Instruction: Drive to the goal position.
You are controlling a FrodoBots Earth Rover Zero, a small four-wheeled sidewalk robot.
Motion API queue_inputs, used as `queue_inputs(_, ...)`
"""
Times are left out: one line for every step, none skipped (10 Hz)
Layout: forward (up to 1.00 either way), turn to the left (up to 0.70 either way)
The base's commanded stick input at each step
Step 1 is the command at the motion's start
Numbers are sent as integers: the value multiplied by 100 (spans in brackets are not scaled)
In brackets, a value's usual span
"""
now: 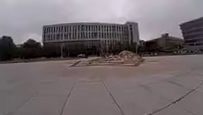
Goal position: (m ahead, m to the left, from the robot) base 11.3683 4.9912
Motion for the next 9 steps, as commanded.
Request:
queue_inputs(70,14)
queue_inputs(70,14)
queue_inputs(70,8)
queue_inputs(70,0)
queue_inputs(70,0)
queue_inputs(70,0)
queue_inputs(70,0)
queue_inputs(70,0)
queue_inputs(70,0)
